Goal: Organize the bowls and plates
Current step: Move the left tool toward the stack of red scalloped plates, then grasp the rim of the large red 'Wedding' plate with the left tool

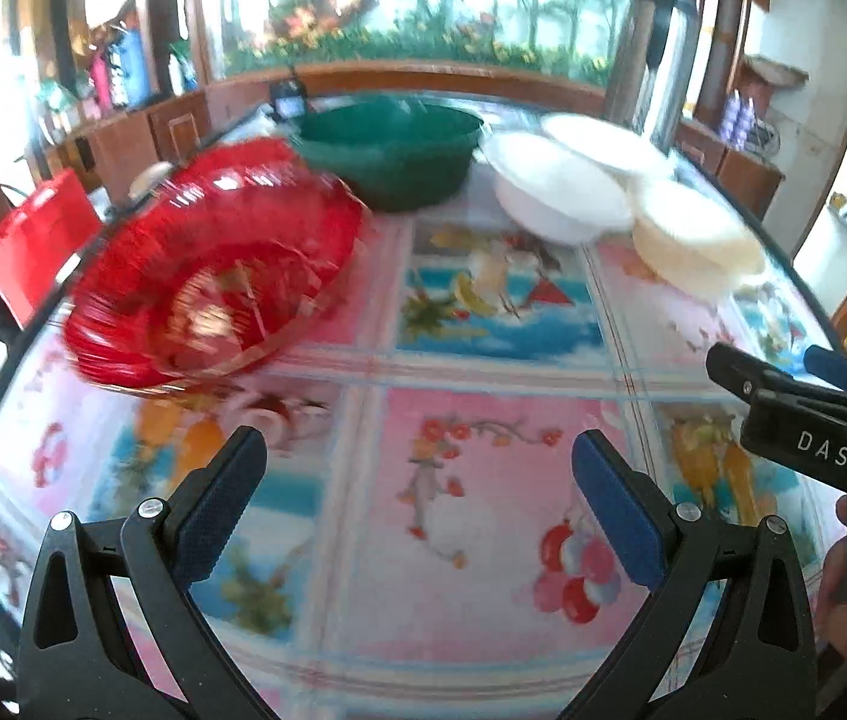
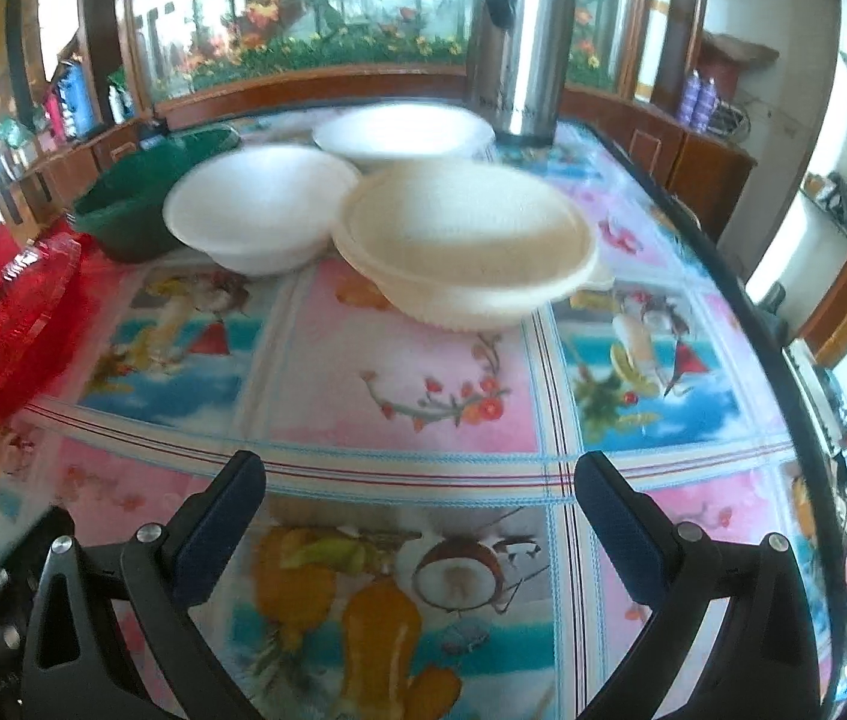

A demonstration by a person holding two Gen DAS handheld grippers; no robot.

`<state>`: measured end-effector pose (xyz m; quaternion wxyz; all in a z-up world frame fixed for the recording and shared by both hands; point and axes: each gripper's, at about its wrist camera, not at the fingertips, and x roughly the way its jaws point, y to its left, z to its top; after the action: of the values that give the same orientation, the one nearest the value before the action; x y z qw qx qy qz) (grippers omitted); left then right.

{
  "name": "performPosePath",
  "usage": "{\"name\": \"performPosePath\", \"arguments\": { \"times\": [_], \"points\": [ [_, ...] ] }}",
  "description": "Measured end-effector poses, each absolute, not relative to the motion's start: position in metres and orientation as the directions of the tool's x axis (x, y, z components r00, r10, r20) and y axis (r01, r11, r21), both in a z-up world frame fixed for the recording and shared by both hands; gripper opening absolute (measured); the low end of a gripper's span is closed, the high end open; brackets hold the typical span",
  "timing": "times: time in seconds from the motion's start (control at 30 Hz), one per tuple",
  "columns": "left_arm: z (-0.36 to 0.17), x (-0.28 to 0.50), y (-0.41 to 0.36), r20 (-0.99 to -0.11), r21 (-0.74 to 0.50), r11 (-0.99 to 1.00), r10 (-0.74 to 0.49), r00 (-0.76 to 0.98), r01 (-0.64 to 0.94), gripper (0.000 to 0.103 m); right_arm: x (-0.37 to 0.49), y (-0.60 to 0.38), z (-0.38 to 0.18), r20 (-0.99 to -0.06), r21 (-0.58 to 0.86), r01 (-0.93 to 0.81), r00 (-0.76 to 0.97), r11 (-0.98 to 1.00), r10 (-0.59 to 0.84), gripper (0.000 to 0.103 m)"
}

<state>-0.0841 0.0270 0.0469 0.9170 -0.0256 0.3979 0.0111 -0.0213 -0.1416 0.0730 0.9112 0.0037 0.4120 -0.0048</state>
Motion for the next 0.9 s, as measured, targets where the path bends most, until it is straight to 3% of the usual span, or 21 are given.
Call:
{"name": "performPosePath", "arguments": {
  "times": [0.5, 0.9],
  "points": [
    [0.082, -0.084, 0.139, -0.663, -0.027, 0.976, 0.145, 0.735, -0.218, 0.103, -0.008, -0.059, 0.104, -0.708, 0.005, -0.196, 0.692, 0.981, 0.142, 0.103],
    [0.075, -0.062, 0.186, -0.676, -0.013, 0.978, 0.145, 0.722, -0.208, 0.103, 0.022, -0.003, 0.099, -0.728, 0.062, -0.340, 0.628, 0.938, 0.276, 0.102]
  ]
}}
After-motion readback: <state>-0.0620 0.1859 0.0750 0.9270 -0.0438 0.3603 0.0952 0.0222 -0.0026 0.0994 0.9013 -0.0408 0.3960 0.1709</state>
